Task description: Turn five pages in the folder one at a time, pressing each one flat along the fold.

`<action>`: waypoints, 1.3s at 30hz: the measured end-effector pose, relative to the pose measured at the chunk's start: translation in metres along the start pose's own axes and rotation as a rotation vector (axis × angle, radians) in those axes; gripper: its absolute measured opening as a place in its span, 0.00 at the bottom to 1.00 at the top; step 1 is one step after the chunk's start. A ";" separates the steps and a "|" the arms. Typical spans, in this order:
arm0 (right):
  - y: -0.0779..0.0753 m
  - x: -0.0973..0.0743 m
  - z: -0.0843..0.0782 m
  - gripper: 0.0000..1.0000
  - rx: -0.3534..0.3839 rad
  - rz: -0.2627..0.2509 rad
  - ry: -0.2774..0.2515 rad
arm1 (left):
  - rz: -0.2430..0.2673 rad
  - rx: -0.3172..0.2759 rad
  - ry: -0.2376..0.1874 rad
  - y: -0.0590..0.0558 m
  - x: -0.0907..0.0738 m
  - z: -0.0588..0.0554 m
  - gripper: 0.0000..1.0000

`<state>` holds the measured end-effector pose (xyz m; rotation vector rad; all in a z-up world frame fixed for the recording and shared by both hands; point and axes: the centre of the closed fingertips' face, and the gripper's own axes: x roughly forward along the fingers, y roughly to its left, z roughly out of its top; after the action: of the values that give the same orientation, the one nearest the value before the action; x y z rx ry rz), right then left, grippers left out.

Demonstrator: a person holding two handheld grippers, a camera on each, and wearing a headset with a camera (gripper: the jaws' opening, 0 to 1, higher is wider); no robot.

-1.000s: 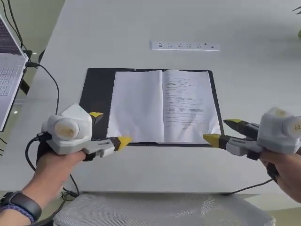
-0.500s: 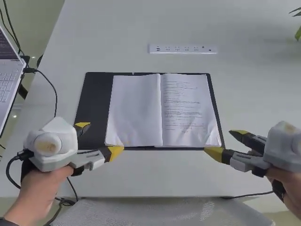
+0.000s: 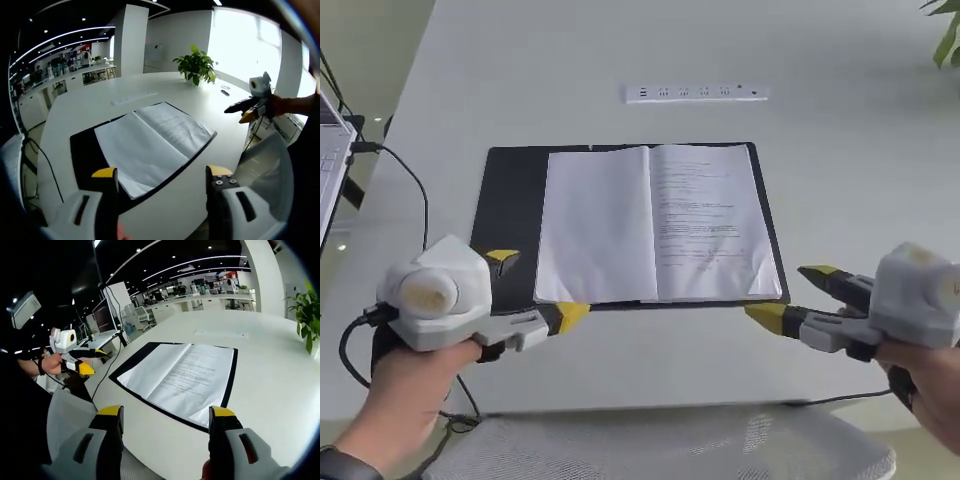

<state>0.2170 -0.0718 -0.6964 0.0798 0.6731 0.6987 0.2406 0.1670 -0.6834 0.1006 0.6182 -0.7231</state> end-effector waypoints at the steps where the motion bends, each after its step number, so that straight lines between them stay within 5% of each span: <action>1: 0.000 0.000 0.000 0.68 0.000 0.000 0.000 | -0.007 0.002 0.000 -0.002 0.002 0.002 0.70; 15: -0.003 -0.011 0.003 0.69 0.024 -0.019 -0.031 | -0.174 0.114 0.008 -0.058 0.055 0.033 0.69; 28: -0.011 -0.023 -0.003 0.68 0.057 -0.036 -0.052 | -0.250 0.184 0.018 -0.096 0.122 0.060 0.66; 39: -0.013 -0.028 -0.011 0.68 0.081 -0.039 -0.048 | -0.332 0.225 0.072 -0.129 0.173 0.050 0.65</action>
<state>0.2022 -0.1009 -0.6937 0.1570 0.6551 0.6303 0.2823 -0.0465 -0.7241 0.2362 0.6277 -1.1138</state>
